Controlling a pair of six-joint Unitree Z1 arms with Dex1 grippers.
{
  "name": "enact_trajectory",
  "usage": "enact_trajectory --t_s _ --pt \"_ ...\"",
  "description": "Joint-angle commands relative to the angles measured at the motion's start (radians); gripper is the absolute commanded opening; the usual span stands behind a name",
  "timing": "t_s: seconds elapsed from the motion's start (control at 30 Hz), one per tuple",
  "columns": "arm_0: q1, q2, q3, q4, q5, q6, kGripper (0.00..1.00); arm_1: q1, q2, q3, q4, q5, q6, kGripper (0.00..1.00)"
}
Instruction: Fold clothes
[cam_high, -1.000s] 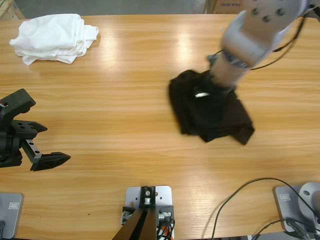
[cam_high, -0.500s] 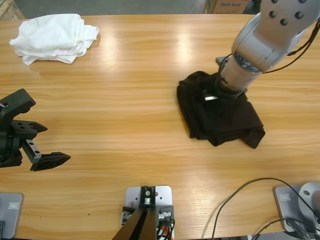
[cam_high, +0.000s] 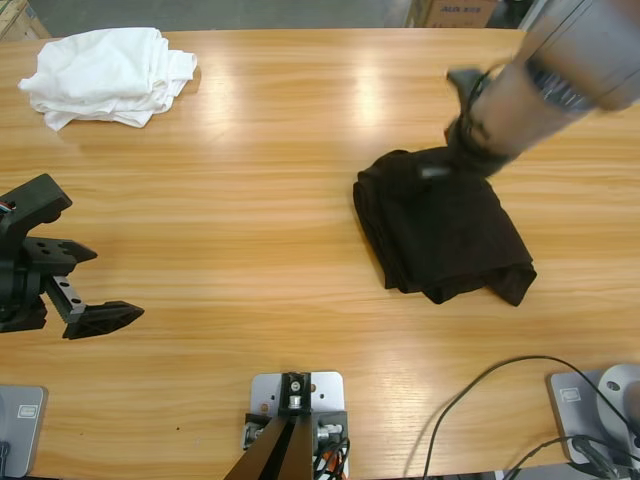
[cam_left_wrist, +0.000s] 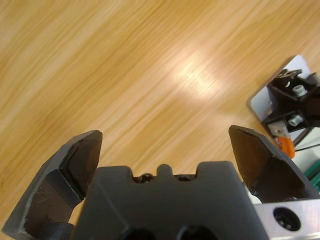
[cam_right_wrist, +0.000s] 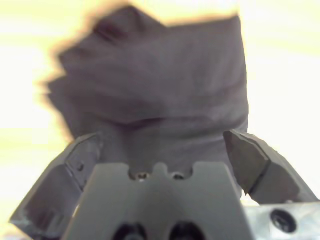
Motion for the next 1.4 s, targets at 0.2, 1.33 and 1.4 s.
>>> enact_trajectory --t_s 0.2,1.33,1.4 --pt "-0.008 0.015 -0.014 -0.014 0.007 -0.003 0.996 -0.014 -0.212 0.062 0.044 0.029 0.197 1.0" --pt "-0.008 0.031 -0.016 -0.009 0.005 -0.002 0.996 -0.209 0.141 0.121 -0.006 0.293 1.054 0.982" --pt "-0.008 0.034 -0.017 -0.009 0.005 -0.002 0.996 -0.209 0.191 0.121 -0.025 0.302 1.022 0.977"
